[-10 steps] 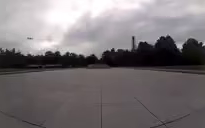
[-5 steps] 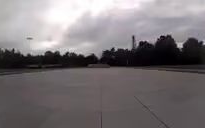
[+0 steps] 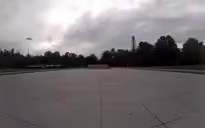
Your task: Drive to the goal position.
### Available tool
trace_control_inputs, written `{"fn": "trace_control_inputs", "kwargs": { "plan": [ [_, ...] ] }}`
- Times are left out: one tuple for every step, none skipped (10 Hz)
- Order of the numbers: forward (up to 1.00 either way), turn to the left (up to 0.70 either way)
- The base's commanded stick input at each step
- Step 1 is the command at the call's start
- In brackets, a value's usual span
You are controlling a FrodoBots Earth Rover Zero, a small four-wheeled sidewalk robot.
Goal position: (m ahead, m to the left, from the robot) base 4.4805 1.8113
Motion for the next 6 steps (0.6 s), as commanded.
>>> {"fn": "trace_control_inputs", "kwargs": {
  "plan": [
    [0.7,0.02],
    [0.7,0.02],
    [0.7,0.02],
    [0.7,0.02],
    [0.7,0.02],
    [0.7,0.02]
  ]
}}
